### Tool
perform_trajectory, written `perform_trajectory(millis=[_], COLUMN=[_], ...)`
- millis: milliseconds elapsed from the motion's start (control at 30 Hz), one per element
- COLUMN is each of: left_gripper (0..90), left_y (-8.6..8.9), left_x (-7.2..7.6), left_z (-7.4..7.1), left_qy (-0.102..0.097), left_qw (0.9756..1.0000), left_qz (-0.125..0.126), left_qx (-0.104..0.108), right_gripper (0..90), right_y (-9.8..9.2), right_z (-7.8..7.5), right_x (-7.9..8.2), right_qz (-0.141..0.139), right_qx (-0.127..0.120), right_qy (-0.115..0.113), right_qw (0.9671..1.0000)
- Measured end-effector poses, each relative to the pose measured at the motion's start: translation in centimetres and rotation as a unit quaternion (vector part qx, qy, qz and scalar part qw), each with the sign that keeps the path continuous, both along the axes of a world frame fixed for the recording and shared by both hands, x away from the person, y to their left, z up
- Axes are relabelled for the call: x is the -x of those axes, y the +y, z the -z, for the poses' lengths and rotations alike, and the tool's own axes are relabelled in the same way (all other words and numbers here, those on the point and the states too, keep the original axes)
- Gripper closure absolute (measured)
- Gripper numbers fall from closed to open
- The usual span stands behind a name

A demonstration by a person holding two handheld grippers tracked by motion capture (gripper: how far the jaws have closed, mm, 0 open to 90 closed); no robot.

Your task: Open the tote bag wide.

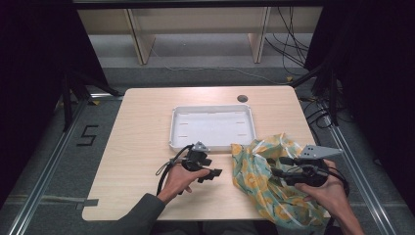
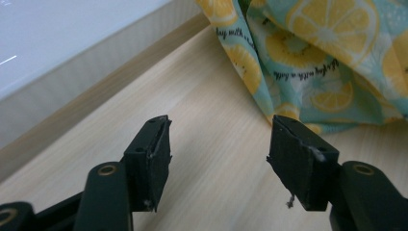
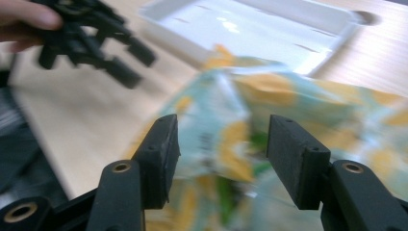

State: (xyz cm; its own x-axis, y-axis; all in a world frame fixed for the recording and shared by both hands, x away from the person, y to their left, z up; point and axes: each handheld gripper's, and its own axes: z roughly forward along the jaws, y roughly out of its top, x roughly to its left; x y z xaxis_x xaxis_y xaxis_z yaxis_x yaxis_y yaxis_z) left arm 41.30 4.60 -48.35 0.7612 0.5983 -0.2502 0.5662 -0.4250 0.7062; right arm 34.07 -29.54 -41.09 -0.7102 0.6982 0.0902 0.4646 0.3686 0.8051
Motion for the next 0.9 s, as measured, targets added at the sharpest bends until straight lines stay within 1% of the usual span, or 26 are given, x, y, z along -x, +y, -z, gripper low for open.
perform_trajectory(millis=[33,67,100,133,167,200,233,267,300,333,367,400,433,467,500,533,567,600,633,667,700,733,767,800,833,900], left_gripper=[42.3,44.0,44.0,44.4,46.0,46.4,46.4,46.4,46.3,45.4,44.6,44.2,45.2,48.4,53.5,57.9,65.4,74.1,81.4,86.9,88.9,89.3,89.3,89.4,89.5,89.5], left_y=[-0.2,-0.7,-1.0,-1.5,-1.8,-2.2,-2.6,-3.0,-3.0,-3.7,-4.0,-4.3,-4.5,-4.8,-5.0,-5.3,-5.4,-5.6,-5.7,-5.8,-5.7,-5.5,-5.1,-4.6,-4.0,-2.8], left_x=[-0.2,-0.5,-0.7,-1.0,-1.2,-1.4,-1.6,-1.7,-1.7,-2.1,-2.3,-2.5,-2.7,-2.8,-2.9,-3.1,-3.3,-3.2,-3.1,-2.8,-2.7,-2.4,-2.3,-2.1,-2.0,-1.5], left_z=[0.1,0.2,0.2,0.3,0.4,0.4,0.5,0.6,0.6,0.7,0.9,1.0,1.1,1.1,1.1,1.3,1.4,1.4,1.4,1.3,1.2,1.2,1.1,1.0,0.9,0.6], left_qy=[0.001,0.009,0.012,0.017,0.017,0.021,0.020,0.018,0.018,0.020,0.022,0.028,0.031,0.031,0.019,0.016,0.023,0.023,0.016,0.009,0.005,0.005,0.002,0.000,0.003,-0.002], left_qw=[1.0000,0.9999,0.9999,0.9998,0.9998,0.9996,0.9997,0.9997,0.9997,0.9996,0.9996,0.9993,0.9989,0.9989,0.9997,0.9998,0.9996,0.9994,0.9995,0.9996,0.9996,0.9996,0.9996,0.9998,0.9998,0.9998], left_qz=[0.006,0.009,0.008,0.010,0.007,0.013,0.014,0.009,0.009,0.007,0.006,0.004,0.009,0.012,0.006,0.004,0.006,0.009,0.014,0.016,0.023,0.024,0.025,0.020,0.017,0.016], left_qx=[0.001,0.002,0.000,0.006,0.009,0.011,0.008,0.011,0.011,0.016,0.017,0.025,0.033,0.032,0.016,0.013,0.017,0.025,0.024,0.022,0.015,0.011,0.008,0.007,0.009,0.008], right_gripper=[46.1,46.1,46.2,46.2,46.1,46.1,46.1,46.1,46.0,46.0,46.0,45.9,45.9,45.8,45.8,45.8,45.8,45.8,45.8,45.9,46.0,46.3,46.5,46.7,46.9,47.1], right_y=[-0.5,-0.7,-1.2,-1.5,-1.9,-2.0,-2.4,-2.6,-2.8,-3.0,-3.1,-3.3,-3.3,-3.4,-3.4,-3.4,-3.4,-3.3,-3.4,-3.2,-3.2,-3.2,-3.1,-3.2,-3.2,-3.0], right_z=[0.1,0.1,0.2,0.2,0.2,0.3,0.3,0.4,0.6,0.7,0.8,0.9,0.9,1.0,1.0,1.0,1.0,1.0,1.1,1.2,1.3,1.3,1.4,1.5,1.5,1.5], right_x=[-0.3,-0.3,-0.6,-0.6,-0.8,-0.8,-0.9,-1.1,-1.1,-1.1,-1.2,-1.2,-1.2,-1.3,-1.3,-1.3,-1.3,-1.3,-1.5,-1.3,-1.3,-1.3,-1.4,-1.4,-1.5,-1.4], right_qz=[0.014,0.029,0.037,0.047,0.057,0.066,0.074,0.079,0.084,0.090,0.091,0.092,0.095,0.093,0.093,0.092,0.094,0.093,0.083,0.088,0.087,0.088,0.086,0.084,0.084,0.083], right_qx=[0.004,-0.007,-0.007,-0.007,0.003,0.001,0.014,0.021,0.017,0.016,0.018,0.016,0.016,0.015,0.014,0.013,0.015,0.015,0.022,0.019,0.018,0.020,0.020,0.022,0.023,0.023], right_qy=[0.000,0.012,0.008,0.010,-0.004,-0.004,-0.007,-0.008,-0.002,-0.002,0.005,0.001,0.008,0.003,0.004,0.005,0.006,0.012,0.004,0.019,0.016,0.022,0.021,0.023,0.018,0.026], right_qw=[0.9999,0.9995,0.9993,0.9988,0.9983,0.9978,0.9971,0.9966,0.9964,0.9958,0.9957,0.9956,0.9953,0.9956,0.9955,0.9957,0.9954,0.9955,0.9963,0.9958,0.9960,0.9957,0.9958,0.9960,0.9960,0.9960])
